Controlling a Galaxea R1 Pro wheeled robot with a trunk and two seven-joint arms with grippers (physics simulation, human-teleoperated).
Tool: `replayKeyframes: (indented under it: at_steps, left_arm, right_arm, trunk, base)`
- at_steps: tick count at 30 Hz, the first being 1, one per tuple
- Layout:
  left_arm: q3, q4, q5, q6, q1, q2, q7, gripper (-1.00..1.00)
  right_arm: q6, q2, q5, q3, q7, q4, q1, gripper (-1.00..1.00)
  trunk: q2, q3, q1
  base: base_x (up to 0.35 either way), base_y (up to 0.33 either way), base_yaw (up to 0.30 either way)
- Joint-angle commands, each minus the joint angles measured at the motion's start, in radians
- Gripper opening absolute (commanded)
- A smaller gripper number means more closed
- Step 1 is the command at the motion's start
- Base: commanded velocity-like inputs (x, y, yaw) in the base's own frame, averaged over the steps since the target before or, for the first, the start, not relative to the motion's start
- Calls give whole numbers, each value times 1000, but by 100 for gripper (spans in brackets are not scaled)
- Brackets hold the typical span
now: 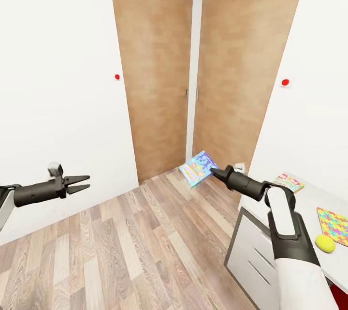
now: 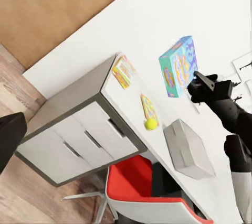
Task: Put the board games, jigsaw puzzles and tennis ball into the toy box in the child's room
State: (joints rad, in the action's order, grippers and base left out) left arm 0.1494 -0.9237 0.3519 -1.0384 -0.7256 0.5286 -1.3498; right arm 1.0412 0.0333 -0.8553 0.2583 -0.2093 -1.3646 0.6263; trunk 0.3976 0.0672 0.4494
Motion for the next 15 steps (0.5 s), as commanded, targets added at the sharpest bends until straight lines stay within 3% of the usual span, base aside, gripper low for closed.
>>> replayKeyframes:
  at_steps: [1,6,15]
  left_arm:
    - [-14,10,0,-9,-24,-1,-2,100]
    - [-68,56,-5,-9,-93,-1,-2,100]
    - [-82,71,0,-9,-104,-4,-9,100]
  right_arm:
    - [6,-18,-2,10,10,23,17,-100]
    - [6,-98,-58,22,42,132,68,-100]
    - [6,-227,-314,18,47,137,66,-100]
  trunk:
    - [2,3,1]
    - [2,3,1]
    - [2,3,1]
  base:
    - [0,0,0]
    - [0,0,0]
    - [0,0,0]
